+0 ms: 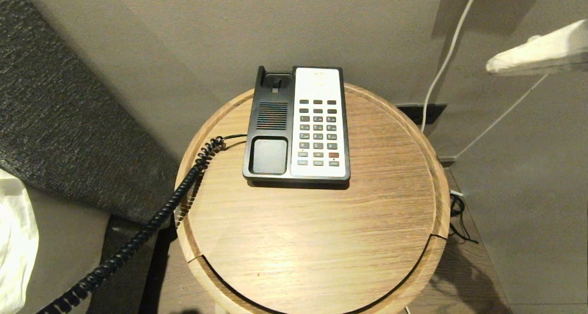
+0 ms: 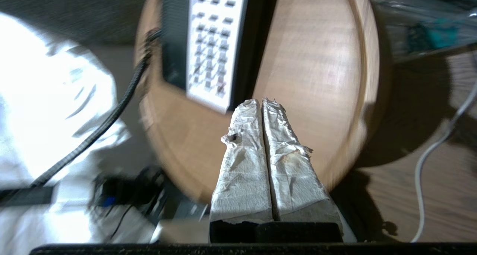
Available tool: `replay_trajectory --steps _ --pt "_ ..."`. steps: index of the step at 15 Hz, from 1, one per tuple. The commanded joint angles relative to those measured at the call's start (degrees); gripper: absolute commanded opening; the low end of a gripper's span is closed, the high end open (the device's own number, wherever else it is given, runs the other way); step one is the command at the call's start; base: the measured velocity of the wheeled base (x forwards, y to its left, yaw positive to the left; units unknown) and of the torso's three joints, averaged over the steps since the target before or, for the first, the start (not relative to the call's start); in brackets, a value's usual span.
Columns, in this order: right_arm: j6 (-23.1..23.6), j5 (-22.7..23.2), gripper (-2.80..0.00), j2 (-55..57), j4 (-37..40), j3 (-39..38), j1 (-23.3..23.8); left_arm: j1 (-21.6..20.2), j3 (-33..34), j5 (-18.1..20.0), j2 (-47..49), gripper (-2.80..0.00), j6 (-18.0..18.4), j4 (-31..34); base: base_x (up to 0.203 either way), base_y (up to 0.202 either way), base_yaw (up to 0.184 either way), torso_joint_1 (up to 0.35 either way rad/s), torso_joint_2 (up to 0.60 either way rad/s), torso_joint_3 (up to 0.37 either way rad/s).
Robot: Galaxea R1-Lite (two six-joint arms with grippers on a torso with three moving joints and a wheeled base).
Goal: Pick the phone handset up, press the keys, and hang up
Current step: Dial the number
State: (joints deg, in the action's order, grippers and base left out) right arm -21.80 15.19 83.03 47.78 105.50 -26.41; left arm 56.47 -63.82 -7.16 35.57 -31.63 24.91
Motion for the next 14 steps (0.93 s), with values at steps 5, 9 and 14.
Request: replay_trajectory --steps 5,9,14 --pt "-4.5 -13.3 -2.80 12.8 -3.5 1.6 -15.5 0.0 -0.3 -0.1 0.3 -2.80 -1.0 -0.1 0.000 0.000 0.000 0.000 0.00 0.000" --pt "-9.5 -16.1 -2.80 14.7 -5.2 1.5 -21.6 0.0 0.1 -0.1 0.0 -2.80 -1.0 -0.1 0.000 0.000 0.000 0.000 0.00 0.000" --pt "-9.8 -20.9 -2.80 16.6 -6.1 1.4 -22.5 0.0 0.2 -0.1 0.3 -2.80 -1.0 -1.4 0.000 0.000 0.000 0.000 0.00 0.000"
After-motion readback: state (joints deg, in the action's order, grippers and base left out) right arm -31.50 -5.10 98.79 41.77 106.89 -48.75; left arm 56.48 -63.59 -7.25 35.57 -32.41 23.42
